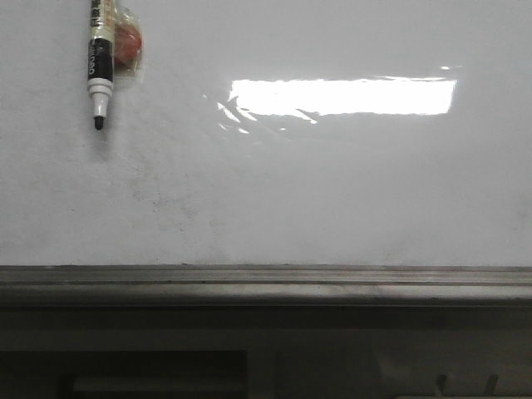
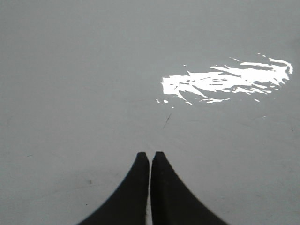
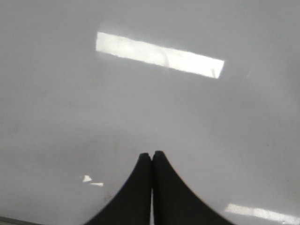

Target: Write number 6 on whiteboard

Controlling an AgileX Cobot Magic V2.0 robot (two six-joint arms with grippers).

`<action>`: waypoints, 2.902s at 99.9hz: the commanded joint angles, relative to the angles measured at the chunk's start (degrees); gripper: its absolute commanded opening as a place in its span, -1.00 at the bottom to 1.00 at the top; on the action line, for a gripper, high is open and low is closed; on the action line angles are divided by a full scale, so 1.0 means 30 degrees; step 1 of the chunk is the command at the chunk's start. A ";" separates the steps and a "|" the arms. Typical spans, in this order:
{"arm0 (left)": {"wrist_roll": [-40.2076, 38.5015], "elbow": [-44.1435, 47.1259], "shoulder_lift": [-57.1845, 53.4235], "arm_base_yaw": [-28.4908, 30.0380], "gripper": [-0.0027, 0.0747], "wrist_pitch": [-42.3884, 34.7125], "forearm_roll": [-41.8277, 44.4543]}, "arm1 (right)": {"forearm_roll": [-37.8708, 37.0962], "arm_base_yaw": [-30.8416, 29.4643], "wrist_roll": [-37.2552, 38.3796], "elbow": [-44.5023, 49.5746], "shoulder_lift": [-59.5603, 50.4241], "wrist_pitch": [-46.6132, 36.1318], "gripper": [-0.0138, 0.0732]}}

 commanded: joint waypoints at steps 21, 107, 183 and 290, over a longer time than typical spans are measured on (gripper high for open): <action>-0.0255 0.0940 -0.0602 -0.0191 -0.98 -0.1353 -0.0152 | -0.0043 -0.0074 -0.0009 0.0412 -0.0329 -0.1462 -0.85; -0.0255 0.0940 -0.0602 -0.0191 -0.98 -0.1353 -0.0390 | -0.0009 -0.0074 -0.0009 0.0412 -0.0329 -0.1879 -0.85; -0.0208 -0.2369 0.0360 -0.0191 -0.98 0.2125 -1.3458 | 1.0834 -0.0074 -0.0042 -0.3026 0.0625 0.0183 -0.80; 1.7311 -1.0969 1.6779 -0.5555 0.25 0.8806 -2.5201 | 0.9865 -0.0074 -0.0185 -0.9975 0.9213 0.8282 0.49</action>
